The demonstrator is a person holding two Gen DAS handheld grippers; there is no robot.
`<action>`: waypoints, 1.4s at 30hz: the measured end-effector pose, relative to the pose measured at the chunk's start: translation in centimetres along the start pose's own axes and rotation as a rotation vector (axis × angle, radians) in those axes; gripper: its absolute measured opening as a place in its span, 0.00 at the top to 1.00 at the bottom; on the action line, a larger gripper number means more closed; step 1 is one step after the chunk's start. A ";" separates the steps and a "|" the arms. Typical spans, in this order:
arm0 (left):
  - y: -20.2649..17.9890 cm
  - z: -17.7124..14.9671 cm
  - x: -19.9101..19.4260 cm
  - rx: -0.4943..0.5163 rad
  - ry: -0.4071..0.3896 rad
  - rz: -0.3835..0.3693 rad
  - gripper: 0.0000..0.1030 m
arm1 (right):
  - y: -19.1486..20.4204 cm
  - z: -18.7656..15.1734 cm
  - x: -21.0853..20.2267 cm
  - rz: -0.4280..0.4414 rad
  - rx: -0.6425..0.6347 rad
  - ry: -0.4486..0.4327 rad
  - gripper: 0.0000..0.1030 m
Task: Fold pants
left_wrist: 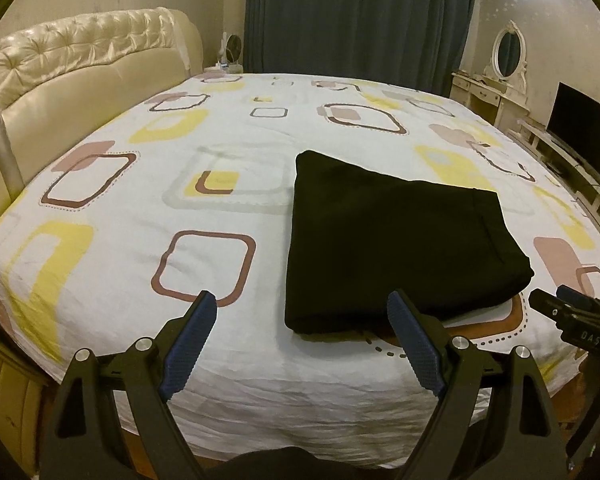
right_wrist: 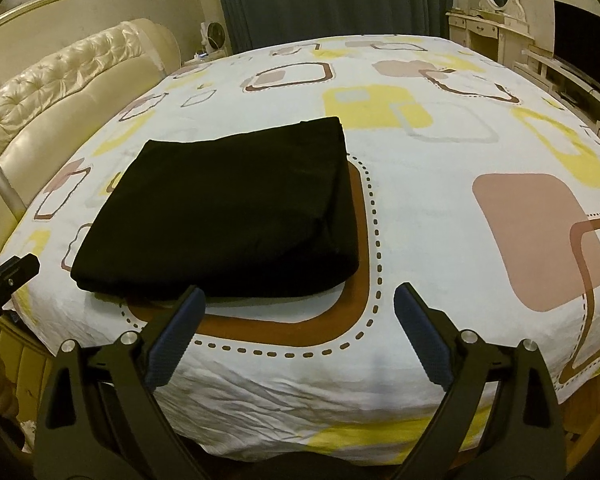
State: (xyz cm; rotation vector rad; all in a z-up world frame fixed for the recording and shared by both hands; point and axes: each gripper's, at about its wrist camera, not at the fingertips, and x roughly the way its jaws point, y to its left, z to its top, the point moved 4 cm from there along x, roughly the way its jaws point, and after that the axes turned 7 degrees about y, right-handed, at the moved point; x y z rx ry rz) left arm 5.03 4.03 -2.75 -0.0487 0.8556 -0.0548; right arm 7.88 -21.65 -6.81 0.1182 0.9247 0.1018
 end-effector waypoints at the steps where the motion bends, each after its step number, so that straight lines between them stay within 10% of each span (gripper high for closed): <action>1: 0.0 0.0 0.0 0.001 0.000 0.000 0.16 | 0.0 0.0 0.0 0.000 0.001 0.001 0.07; 42: -0.4 -0.2 0.4 0.016 0.021 0.043 0.16 | 0.5 -0.9 1.0 0.017 -0.014 0.033 0.07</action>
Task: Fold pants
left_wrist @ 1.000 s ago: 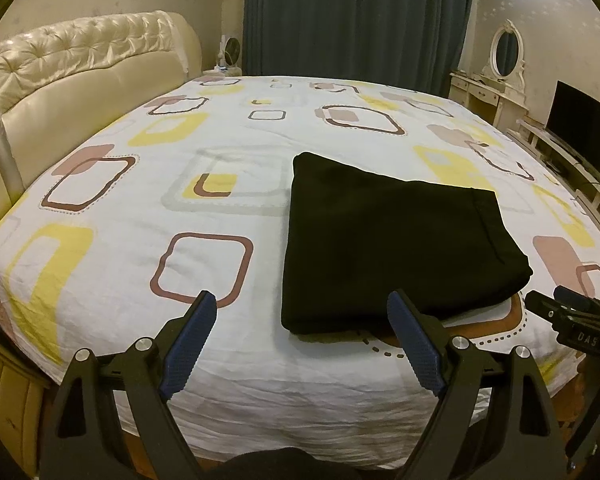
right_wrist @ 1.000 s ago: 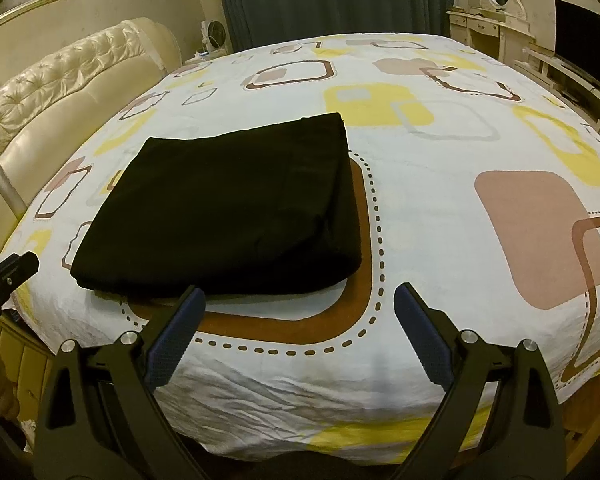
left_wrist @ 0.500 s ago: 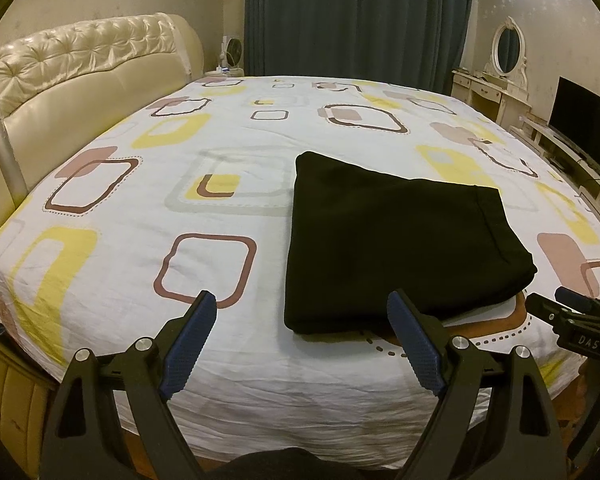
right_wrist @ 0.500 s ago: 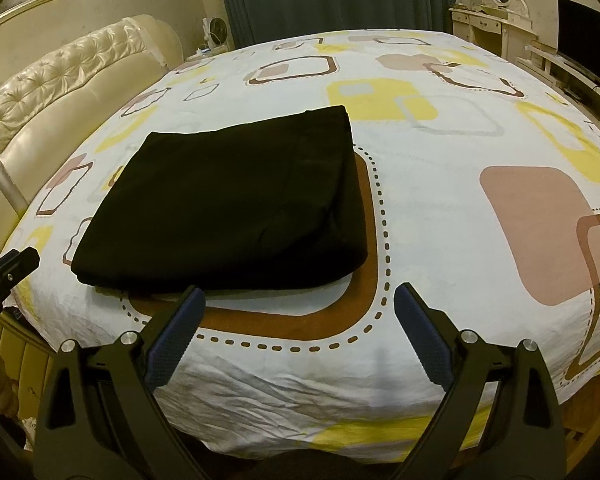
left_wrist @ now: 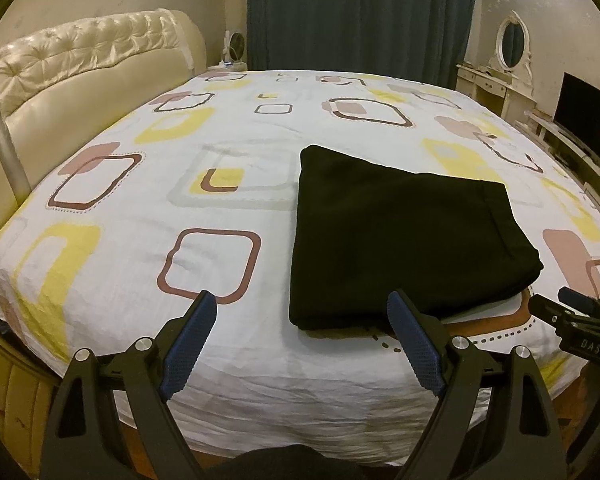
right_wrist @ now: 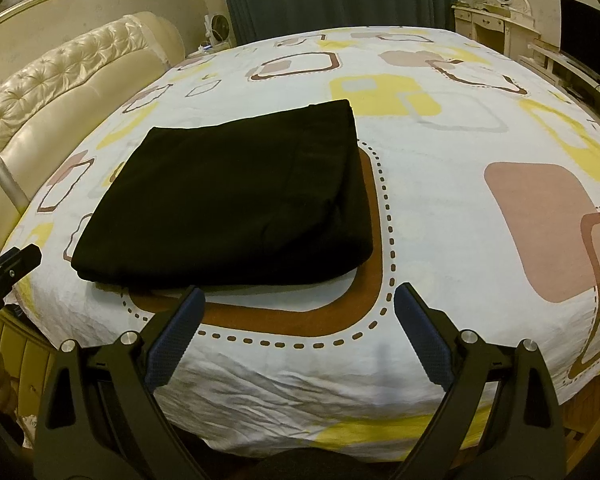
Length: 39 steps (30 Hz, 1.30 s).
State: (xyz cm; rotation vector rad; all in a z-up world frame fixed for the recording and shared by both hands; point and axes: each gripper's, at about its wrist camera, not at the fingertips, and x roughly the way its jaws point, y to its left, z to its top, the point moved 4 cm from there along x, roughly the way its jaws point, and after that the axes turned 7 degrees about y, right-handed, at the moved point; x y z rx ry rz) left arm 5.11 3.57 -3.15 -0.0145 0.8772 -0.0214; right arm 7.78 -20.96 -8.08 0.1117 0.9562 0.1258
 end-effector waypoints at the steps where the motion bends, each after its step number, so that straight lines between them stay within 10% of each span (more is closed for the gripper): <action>1: 0.0 0.0 0.0 0.002 0.000 0.002 0.16 | 0.0 0.0 0.0 0.001 0.001 -0.001 0.07; 39: -0.1 0.1 0.0 -0.001 -0.005 0.033 0.16 | 0.6 -0.3 0.3 0.010 -0.009 0.014 0.07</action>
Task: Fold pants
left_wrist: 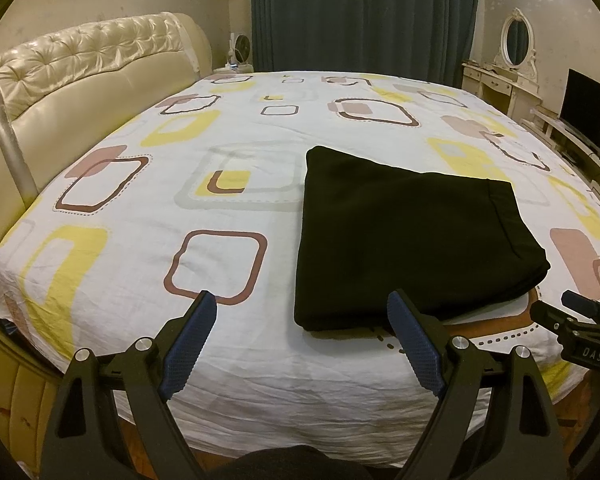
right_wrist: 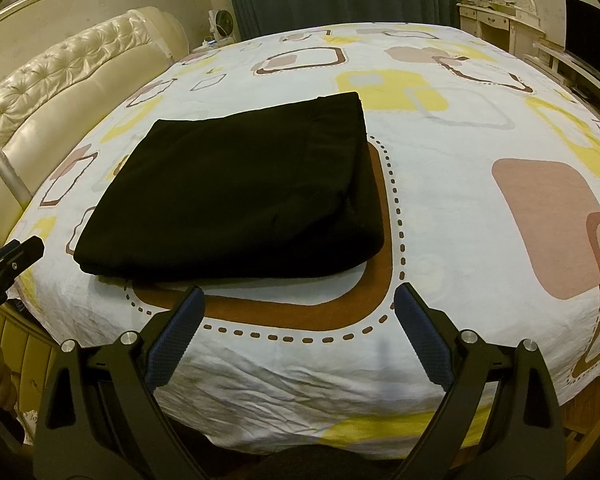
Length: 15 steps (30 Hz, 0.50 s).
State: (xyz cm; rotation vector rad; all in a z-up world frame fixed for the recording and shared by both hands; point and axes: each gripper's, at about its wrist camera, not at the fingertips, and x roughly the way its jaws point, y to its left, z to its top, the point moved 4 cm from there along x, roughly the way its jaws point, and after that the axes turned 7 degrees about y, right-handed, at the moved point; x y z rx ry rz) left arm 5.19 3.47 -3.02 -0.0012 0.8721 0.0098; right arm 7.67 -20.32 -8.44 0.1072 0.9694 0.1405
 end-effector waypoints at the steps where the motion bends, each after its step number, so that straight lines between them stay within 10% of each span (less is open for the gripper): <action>1: 0.0 0.0 0.0 0.001 -0.002 0.001 0.16 | 0.0 0.0 0.0 0.000 0.000 0.000 0.07; 15: 0.0 0.0 0.1 0.001 0.002 0.008 0.16 | -0.1 0.0 0.3 0.007 -0.005 0.011 0.07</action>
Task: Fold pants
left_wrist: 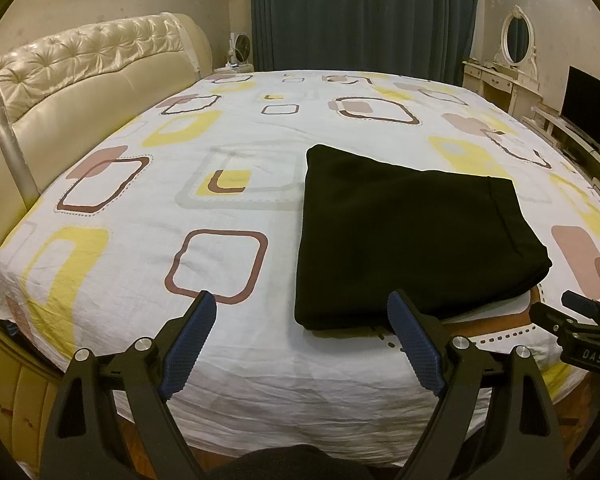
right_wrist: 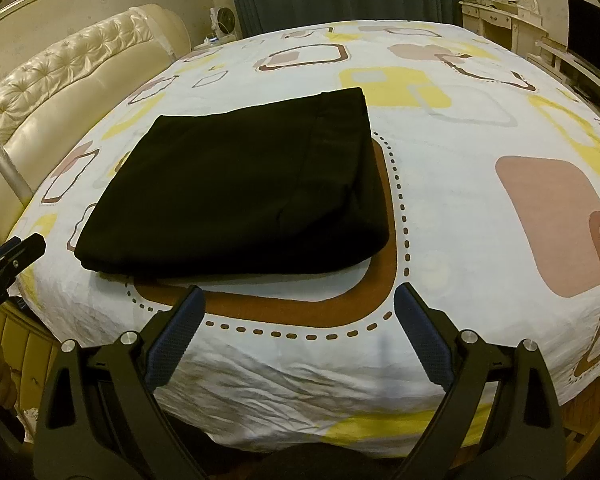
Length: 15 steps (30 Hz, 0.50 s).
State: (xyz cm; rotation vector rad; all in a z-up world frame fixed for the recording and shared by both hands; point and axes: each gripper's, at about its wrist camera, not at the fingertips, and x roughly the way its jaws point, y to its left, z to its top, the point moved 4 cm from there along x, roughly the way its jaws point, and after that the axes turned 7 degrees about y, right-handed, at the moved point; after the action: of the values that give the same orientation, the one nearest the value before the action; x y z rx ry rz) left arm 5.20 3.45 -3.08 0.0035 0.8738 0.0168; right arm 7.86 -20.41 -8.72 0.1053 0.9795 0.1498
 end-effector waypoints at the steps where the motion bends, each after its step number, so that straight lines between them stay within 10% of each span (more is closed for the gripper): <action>1: 0.0 0.0 0.0 0.001 0.000 -0.002 0.16 | 0.0 0.0 0.0 0.001 0.000 0.002 0.07; 15: 0.1 0.1 -0.3 0.026 -0.004 0.139 0.12 | -0.2 -0.2 0.4 0.010 -0.007 0.016 0.07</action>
State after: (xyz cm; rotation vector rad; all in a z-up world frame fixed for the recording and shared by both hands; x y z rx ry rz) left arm 5.10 3.59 -2.83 0.0887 0.8681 0.1354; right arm 7.93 -20.49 -9.17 0.1025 0.9943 0.1639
